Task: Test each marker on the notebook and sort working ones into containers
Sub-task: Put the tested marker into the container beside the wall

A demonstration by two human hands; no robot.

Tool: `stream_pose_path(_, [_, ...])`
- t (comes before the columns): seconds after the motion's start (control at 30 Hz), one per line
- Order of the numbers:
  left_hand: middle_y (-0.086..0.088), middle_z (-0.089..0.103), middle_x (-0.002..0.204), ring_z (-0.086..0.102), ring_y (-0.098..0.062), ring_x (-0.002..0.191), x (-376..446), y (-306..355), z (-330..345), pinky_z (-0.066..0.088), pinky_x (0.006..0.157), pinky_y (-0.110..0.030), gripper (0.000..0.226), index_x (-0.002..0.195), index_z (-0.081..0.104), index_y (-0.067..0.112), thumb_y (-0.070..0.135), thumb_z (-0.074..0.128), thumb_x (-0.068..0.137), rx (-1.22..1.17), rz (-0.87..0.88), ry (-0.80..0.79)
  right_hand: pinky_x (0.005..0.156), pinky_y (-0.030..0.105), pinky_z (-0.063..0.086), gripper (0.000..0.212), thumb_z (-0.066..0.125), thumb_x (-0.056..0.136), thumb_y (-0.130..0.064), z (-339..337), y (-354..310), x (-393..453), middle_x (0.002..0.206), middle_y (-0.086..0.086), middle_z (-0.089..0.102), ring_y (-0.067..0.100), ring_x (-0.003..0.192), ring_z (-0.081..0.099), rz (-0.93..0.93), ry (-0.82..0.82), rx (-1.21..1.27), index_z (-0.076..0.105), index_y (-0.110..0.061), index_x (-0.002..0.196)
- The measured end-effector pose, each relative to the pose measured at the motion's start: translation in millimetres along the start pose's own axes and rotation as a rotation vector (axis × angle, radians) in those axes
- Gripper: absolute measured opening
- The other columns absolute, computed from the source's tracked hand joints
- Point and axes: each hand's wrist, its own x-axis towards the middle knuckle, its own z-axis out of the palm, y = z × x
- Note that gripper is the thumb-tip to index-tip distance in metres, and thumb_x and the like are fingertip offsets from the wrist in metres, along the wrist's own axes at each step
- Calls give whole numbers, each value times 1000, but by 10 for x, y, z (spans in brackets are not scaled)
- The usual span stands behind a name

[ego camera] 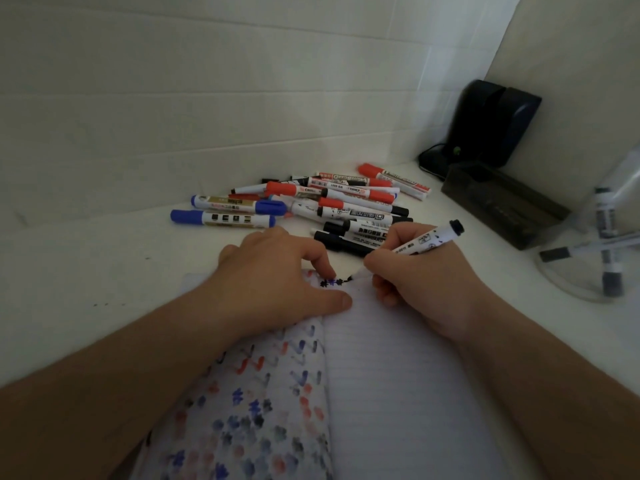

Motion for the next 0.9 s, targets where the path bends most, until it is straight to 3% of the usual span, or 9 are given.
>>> stream_pose_path(0.9, [16, 46, 103, 47, -14, 109, -33, 19, -5, 43, 100, -48, 44, 90, 63, 54, 88, 67, 61, -14, 4, 10, 57, 34, 54, 21, 72, 84, -4, 33, 48, 19, 62, 11, 70, 21, 53, 65, -38, 26, 4, 60, -10, 69])
